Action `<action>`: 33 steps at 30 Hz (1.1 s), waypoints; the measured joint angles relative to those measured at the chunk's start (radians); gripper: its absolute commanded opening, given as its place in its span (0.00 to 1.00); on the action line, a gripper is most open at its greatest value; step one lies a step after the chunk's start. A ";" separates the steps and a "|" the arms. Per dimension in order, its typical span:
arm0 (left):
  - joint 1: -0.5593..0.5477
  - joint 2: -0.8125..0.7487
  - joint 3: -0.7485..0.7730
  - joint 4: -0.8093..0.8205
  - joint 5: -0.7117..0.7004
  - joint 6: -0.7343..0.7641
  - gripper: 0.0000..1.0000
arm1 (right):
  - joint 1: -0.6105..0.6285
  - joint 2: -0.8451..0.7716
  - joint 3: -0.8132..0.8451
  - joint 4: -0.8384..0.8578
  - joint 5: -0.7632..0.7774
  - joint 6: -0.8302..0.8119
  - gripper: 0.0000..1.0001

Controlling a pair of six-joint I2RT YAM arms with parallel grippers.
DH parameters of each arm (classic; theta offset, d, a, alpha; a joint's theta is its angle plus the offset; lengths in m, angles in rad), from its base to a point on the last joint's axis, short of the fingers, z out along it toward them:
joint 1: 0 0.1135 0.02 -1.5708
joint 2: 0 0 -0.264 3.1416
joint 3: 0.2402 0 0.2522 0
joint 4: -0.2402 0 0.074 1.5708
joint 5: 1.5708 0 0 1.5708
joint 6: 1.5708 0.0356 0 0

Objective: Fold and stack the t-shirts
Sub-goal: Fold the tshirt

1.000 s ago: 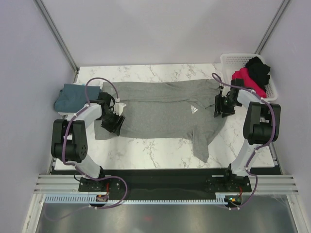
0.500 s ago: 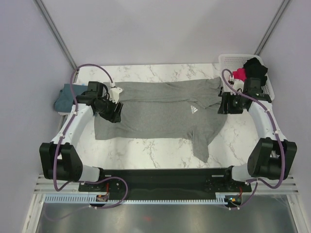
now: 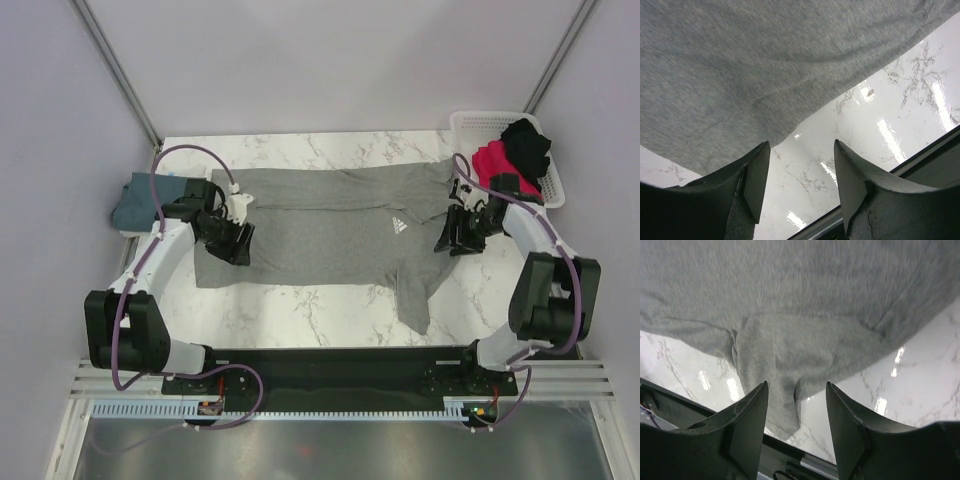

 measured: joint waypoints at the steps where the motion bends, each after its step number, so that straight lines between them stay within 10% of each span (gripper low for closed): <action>1: 0.000 -0.001 -0.011 0.002 0.005 -0.004 0.61 | 0.000 0.044 0.028 0.010 -0.006 0.008 0.58; 13: 0.000 -0.033 -0.081 0.004 0.021 -0.051 0.61 | 0.006 0.512 0.621 0.085 0.019 0.056 0.59; 33: 0.000 -0.056 -0.070 -0.011 0.011 -0.066 0.62 | -0.059 0.420 0.595 0.038 -0.095 0.002 0.59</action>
